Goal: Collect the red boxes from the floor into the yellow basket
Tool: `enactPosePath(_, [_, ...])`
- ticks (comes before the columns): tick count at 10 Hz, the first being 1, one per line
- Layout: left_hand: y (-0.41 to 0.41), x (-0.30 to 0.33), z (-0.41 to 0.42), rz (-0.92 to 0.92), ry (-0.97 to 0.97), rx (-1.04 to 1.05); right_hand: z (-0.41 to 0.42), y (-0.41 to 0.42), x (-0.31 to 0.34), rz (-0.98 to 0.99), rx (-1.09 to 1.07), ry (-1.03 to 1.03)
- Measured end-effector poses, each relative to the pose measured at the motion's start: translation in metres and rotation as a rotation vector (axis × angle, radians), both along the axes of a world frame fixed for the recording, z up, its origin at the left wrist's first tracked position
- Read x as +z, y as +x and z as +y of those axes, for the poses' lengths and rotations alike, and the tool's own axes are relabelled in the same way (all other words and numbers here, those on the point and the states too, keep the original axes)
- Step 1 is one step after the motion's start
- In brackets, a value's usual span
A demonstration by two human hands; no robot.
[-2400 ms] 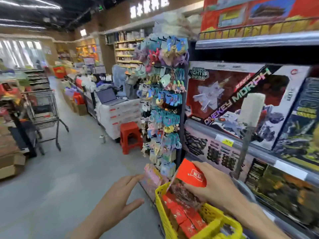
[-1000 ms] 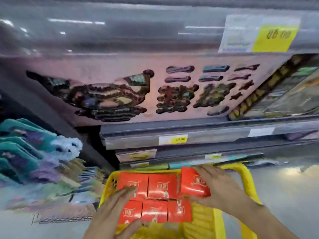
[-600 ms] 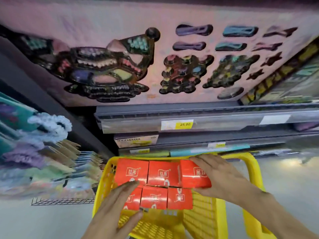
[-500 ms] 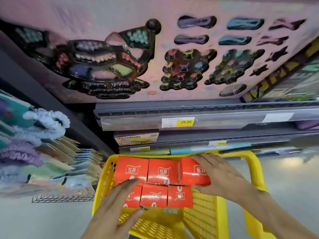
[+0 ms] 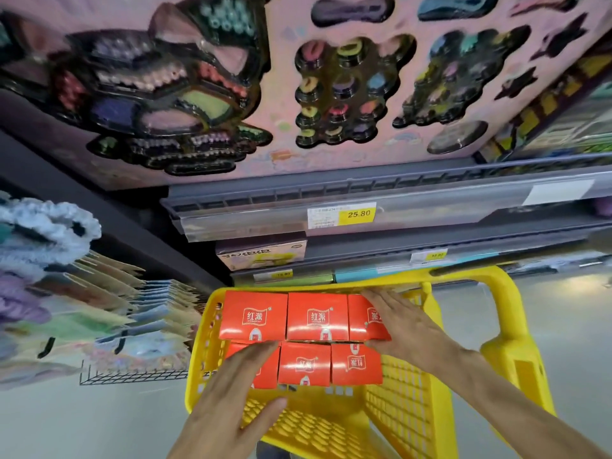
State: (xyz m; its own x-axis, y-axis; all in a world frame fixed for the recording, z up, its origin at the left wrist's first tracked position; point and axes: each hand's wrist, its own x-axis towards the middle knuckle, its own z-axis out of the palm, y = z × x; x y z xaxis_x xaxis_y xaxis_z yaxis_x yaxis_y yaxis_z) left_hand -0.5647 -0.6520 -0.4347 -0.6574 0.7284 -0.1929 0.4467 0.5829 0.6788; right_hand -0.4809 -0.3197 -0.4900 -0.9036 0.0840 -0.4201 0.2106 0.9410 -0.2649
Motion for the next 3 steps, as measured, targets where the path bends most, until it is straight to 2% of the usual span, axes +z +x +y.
enactPosePath(2, [-0.007,0.019,0.004,0.031,-0.015,-0.042,0.001,0.011,0.020,0.029,0.007,0.029])
enactPosePath(3, [-0.014,0.044,0.011,0.044,-0.047,-0.148,0.003,0.019,0.051,0.079,-0.048,0.018])
